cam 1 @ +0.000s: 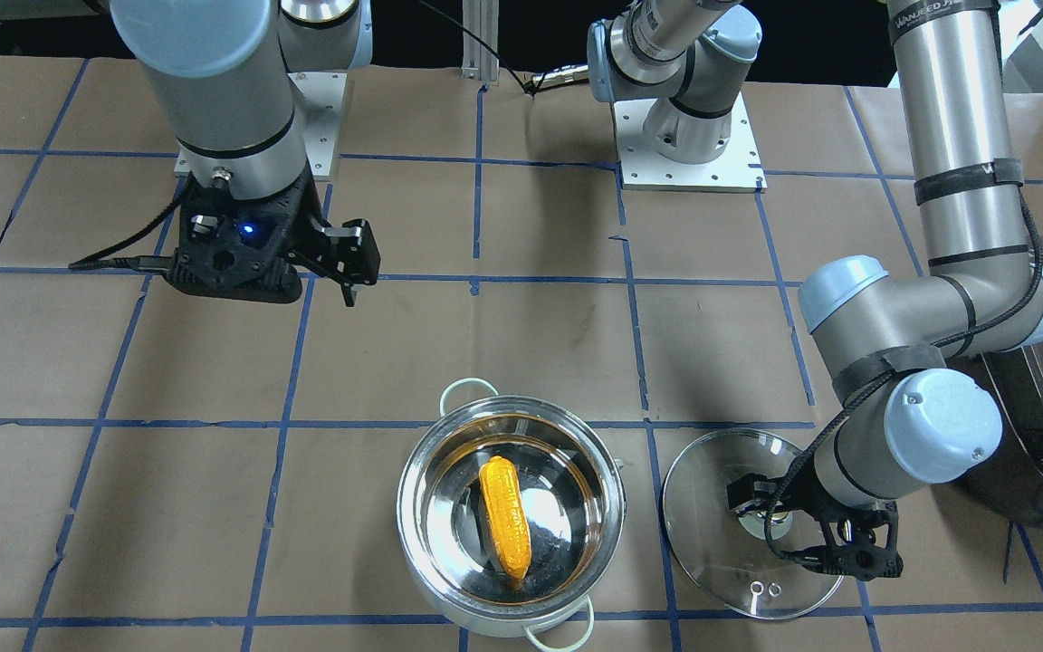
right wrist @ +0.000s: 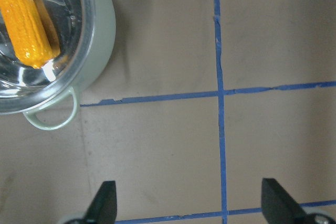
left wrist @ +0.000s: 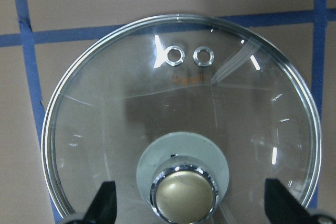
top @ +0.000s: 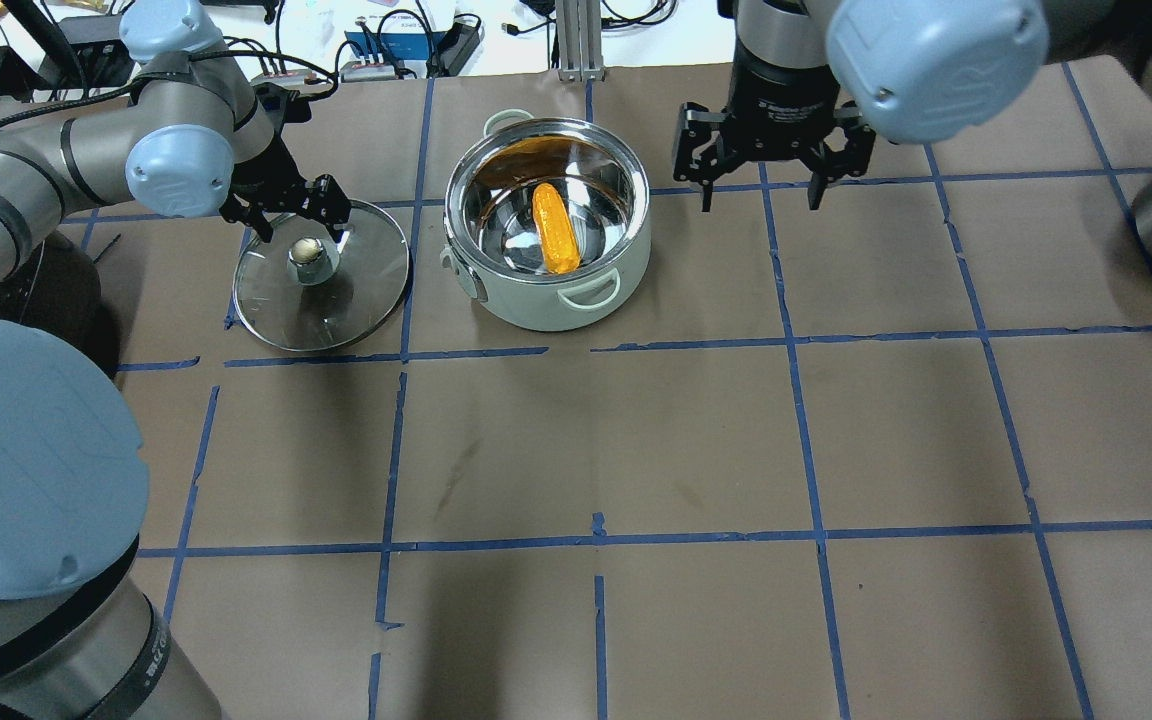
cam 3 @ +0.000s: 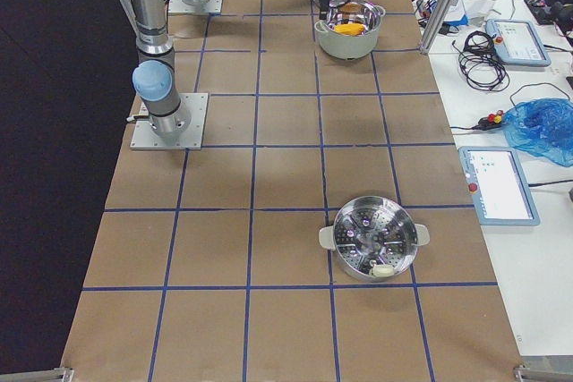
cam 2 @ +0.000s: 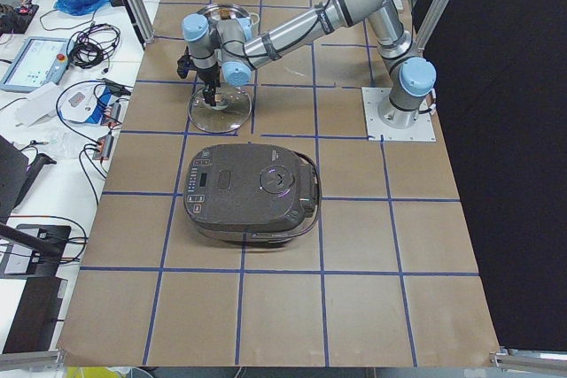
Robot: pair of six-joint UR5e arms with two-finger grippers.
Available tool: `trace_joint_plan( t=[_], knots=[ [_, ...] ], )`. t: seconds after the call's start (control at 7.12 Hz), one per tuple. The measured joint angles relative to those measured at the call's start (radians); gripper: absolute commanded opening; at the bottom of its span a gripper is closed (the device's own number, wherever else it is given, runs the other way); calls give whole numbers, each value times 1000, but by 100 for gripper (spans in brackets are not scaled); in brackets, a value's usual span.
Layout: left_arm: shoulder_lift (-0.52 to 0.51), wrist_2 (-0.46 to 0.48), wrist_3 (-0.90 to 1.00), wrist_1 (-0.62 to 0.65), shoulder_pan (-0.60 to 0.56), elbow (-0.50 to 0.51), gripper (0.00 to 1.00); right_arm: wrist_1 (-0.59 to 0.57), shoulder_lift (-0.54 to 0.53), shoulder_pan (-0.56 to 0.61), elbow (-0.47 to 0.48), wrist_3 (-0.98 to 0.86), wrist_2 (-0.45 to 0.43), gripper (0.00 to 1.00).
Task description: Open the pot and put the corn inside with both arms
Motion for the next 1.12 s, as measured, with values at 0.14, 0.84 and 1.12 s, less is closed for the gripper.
trace_joint_plan(
  t=[0.14,0.84,1.12],
  knots=[
    [72,2,-10,-82,-5,5,100,-3,-35,-28,30,-2,23,97],
    [429,3,-23,-460,-44,-22,100,14,-57,-75,-8,-169,66,100],
    [456,-4,-24,-495,-46,-25,100,14,-60,-74,-9,-206,62,100]
  ],
)
